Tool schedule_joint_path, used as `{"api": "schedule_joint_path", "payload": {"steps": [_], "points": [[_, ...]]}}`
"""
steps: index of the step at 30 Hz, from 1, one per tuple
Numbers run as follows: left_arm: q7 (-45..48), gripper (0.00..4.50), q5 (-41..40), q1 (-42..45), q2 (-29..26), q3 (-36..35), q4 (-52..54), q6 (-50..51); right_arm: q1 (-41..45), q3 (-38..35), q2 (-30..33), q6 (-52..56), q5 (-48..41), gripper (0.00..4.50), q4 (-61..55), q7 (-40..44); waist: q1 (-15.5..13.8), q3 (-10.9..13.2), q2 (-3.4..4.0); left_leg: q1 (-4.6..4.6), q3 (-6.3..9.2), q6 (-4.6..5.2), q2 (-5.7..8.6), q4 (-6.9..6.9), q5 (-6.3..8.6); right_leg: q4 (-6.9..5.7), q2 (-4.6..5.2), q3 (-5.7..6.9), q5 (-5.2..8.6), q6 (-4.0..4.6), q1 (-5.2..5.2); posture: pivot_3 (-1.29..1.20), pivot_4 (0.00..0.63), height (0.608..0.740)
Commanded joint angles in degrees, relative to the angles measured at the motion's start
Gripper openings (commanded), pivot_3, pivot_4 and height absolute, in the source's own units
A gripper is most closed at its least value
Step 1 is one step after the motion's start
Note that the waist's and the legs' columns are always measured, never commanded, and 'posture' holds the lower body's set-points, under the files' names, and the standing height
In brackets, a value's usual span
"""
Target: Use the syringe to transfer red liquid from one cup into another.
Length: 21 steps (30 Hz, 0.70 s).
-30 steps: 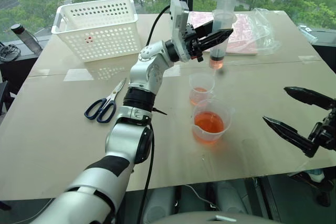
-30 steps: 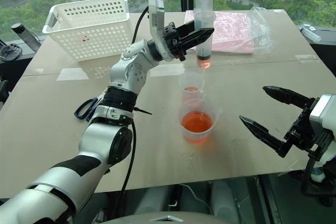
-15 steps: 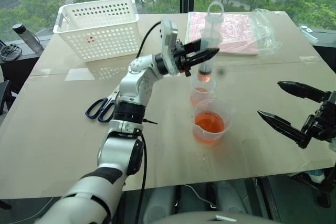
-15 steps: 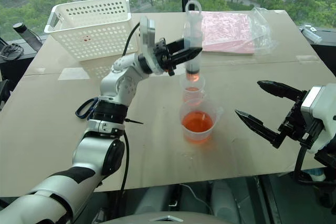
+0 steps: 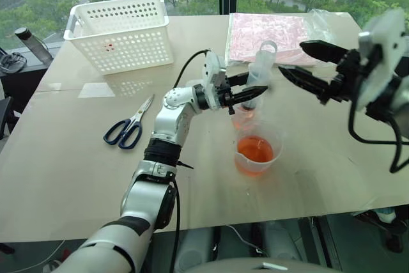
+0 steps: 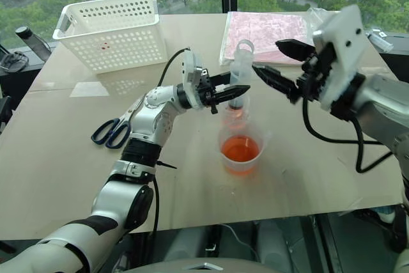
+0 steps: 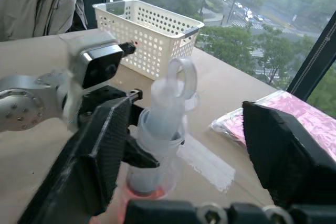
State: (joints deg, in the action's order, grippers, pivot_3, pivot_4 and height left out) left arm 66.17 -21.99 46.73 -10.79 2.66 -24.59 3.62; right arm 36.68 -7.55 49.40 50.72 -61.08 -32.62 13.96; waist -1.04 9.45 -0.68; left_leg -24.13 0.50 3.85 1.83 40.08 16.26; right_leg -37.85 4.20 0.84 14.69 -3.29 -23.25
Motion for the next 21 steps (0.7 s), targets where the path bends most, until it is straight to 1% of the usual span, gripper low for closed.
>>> {"api": "schedule_joint_path", "payload": {"steps": [1,4,13,14,15,17,19,21], "points": [[-0.20,1.46,-0.41,-0.20,0.22,-0.28,2.60,-1.32,6.76,2.33,-1.81,3.42,1.48,2.71,1.82,-2.85,0.19,-0.01,0.01,-0.14,-0.03,0.00,0.02,0.02,0.00,-0.01,0.00,-0.03,-0.01,-0.01,-0.13,0.00,0.150,0.740],[-0.66,1.46,-0.39,-0.72,0.28,-0.23,3.31,-1.35,8.82,3.68,-2.31,5.30,3.71,2.71,2.53,-3.35,0.22,-0.01,0.02,-0.50,0.00,-0.01,0.03,0.11,-0.01,-0.08,-0.01,0.04,-0.02,-0.03,-0.46,0.00,0.150,0.740],[-1.57,1.46,-0.15,-2.12,0.26,0.23,5.03,-1.54,12.02,4.21,-6.42,10.08,7.75,2.71,3.22,-6.37,0.29,-0.02,0.03,-0.47,0.01,-0.01,0.03,0.11,-0.01,-0.14,-0.08,0.06,-0.02,-0.03,-0.45,0.00,0.150,0.740],[-1.62,1.46,-0.13,-2.19,0.26,0.27,5.14,-1.61,12.27,4.37,-6.61,10.74,8.50,2.17,3.22,-6.72,0.30,-0.02,0.03,-0.47,0.01,-0.01,0.03,0.11,-0.01,-0.15,-0.09,0.05,-0.02,-0.03,-0.45,0.00,0.150,0.740],[-1.58,1.46,-0.07,-2.28,0.24,0.38,5.25,-1.72,12.43,4.67,-6.78,11.17,9.34,1.87,3.15,-6.91,0.32,-0.02,0.03,-0.48,0.01,-0.01,0.03,0.11,-0.01,-0.15,-0.10,0.05,-0.02,-0.03,-0.45,0.00,0.150,0.740],[-1.47,1.46,0.17,-2.52,0.22,0.72,5.43,-2.11,12.62,5.29,-7.32,11.74,10.41,0.84,2.82,-6.94,0.32,-0.02,0.03,-0.48,0.00,-0.01,0.03,0.11,-0.01,-0.14,-0.13,0.05,-0.02,-0.03,-0.45,0.00,0.150,0.740],[-1.51,1.46,0.17,-2.75,0.27,0.91,5.71,-2.12,12.81,5.77,-7.94,12.31,10.94,0.03,2.38,-7.00,0.31,-0.02,0.03,-0.48,0.01,-0.01,0.03,0.11,-0.01,-0.14,-0.14,0.06,-0.02,-0.03,-0.46,0.00,0.150,0.740],[-1.45,1.46,0.10,-2.97,0.35,1.06,5.88,-2.01,13.43,6.41,-9.10,12.60,11.31,0.03,1.87,-6.78,0.34,-0.02,0.04,-0.48,0.01,-0.01,0.03,0.11,-0.01,-0.14,-0.16,0.07,-0.02,-0.03,-0.45,0.00,0.150,0.740]]}}
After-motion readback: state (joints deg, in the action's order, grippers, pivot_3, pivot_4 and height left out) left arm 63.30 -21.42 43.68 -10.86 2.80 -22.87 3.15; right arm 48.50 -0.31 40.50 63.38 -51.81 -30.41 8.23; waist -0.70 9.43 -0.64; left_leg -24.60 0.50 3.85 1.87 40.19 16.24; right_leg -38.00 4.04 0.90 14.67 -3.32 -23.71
